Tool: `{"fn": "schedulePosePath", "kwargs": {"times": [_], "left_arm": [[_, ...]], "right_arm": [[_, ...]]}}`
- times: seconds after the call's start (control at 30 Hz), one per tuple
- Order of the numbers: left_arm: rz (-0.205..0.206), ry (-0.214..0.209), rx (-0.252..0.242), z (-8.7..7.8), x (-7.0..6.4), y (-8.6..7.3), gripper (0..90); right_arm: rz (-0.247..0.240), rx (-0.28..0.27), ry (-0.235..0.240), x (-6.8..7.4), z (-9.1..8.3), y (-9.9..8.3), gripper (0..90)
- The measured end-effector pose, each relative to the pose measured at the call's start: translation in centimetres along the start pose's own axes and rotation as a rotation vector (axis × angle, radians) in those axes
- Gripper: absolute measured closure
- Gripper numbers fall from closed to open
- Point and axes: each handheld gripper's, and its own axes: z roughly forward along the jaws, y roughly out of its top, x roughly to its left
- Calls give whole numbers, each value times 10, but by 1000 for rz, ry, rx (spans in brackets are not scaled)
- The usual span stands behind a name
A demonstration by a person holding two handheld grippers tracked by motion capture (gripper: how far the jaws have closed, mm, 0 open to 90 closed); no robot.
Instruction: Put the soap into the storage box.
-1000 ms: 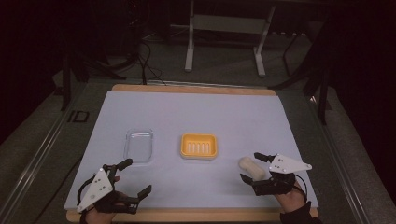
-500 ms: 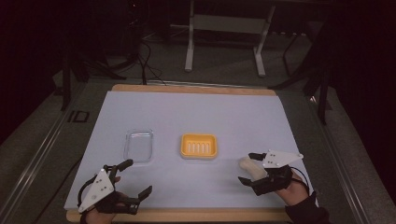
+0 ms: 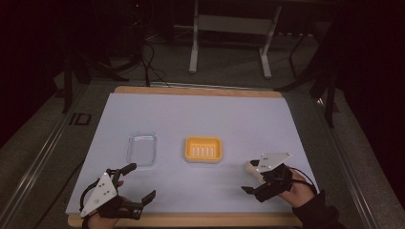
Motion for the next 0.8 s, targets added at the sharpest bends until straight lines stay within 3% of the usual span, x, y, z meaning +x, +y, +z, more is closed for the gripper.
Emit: {"fn": "schedulePosePath", "kwargs": {"times": [0.17, 0.53, 0.8], "left_arm": [[0, -2, 3, 0, 0, 0, 12], [-1, -2, 4, 0, 0, 0, 12], [-3, -5, 5, 1, 0, 0, 12]], "right_arm": [[-25, 102, 28, 2, 5, 6, 129], [-7, 226, 85, 1, 13, 14, 132], [-7, 324, 98, 1, 22, 17, 135]]}}
